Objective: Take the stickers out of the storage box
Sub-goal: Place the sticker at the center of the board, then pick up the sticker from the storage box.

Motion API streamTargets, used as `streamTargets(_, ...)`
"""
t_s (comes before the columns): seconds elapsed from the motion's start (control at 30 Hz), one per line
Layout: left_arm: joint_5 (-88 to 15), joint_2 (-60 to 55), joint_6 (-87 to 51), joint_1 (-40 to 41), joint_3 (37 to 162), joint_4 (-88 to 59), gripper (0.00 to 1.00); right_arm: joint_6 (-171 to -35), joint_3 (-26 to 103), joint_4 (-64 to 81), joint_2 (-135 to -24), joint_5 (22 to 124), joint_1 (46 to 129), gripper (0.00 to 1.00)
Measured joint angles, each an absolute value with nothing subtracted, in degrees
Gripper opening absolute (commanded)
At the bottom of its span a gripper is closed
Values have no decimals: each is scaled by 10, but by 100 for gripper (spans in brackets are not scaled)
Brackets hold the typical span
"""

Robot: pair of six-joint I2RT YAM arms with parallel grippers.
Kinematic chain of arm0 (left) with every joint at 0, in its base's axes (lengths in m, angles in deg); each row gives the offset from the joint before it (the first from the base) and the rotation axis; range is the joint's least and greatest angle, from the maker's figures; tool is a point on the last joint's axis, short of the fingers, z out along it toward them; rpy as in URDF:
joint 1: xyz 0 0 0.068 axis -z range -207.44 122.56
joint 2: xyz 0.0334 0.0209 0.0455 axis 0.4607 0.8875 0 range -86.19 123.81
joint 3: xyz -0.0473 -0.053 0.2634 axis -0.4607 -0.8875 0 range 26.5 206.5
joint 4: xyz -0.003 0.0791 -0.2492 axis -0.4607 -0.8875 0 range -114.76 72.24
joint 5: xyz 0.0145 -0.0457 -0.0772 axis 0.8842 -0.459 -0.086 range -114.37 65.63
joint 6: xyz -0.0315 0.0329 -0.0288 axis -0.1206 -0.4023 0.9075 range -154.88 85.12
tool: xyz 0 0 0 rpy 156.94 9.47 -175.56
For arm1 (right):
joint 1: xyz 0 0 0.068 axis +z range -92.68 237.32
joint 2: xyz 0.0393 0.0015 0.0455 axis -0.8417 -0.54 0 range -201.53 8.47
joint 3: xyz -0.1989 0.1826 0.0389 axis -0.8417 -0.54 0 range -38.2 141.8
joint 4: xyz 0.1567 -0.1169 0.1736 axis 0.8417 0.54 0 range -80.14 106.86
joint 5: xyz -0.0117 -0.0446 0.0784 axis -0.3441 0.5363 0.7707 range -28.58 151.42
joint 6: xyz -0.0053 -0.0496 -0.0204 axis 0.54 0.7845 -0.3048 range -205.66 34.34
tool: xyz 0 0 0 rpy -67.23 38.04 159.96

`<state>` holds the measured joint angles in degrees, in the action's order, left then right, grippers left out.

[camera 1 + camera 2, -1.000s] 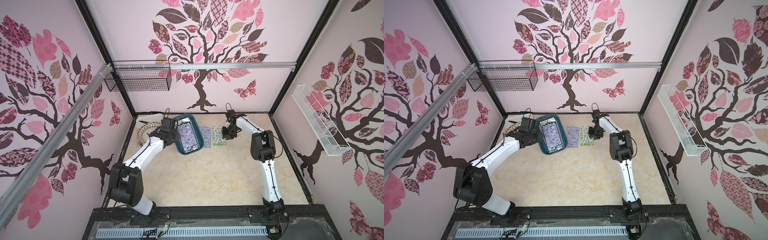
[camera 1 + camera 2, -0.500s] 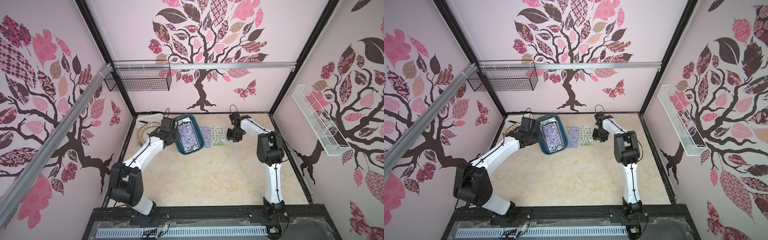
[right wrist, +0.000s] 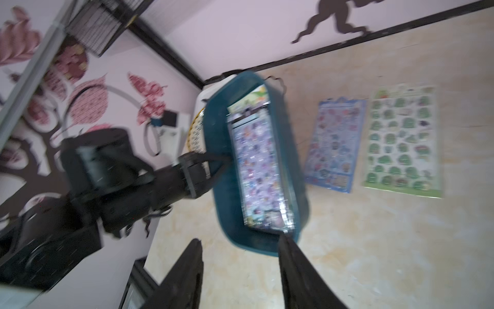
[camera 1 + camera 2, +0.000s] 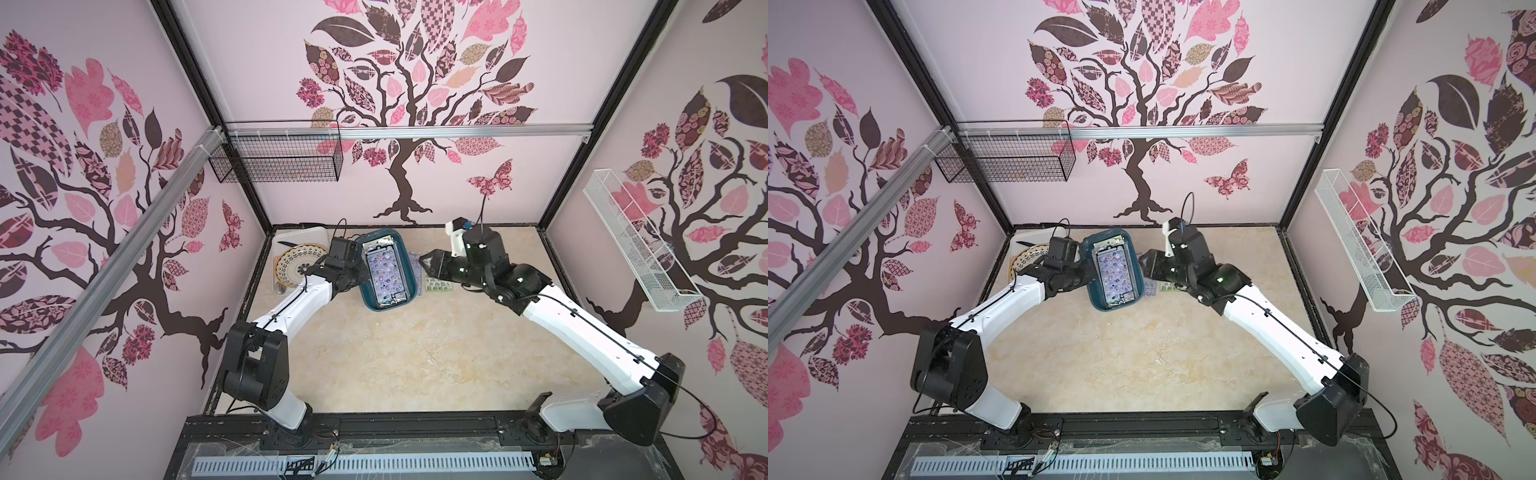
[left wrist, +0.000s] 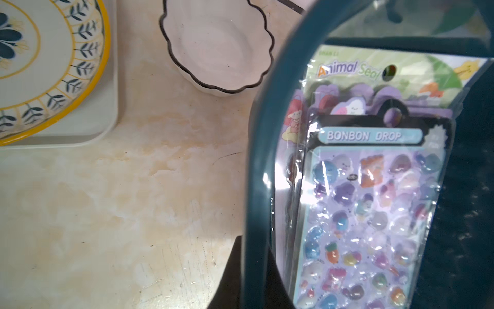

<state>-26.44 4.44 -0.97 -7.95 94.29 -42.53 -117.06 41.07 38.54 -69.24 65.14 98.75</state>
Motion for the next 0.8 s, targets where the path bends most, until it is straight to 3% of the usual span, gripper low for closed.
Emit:
streamTargets(0.13, -266, 44, -21, -54, 937, -410, 0, -1155, 423, 403, -730, 630, 1041, 50)
streamTargets(0.8, -255, 46, -35, 30, 923, -388, 0, -1126, 364, 431, -850, 472, 1036, 50)
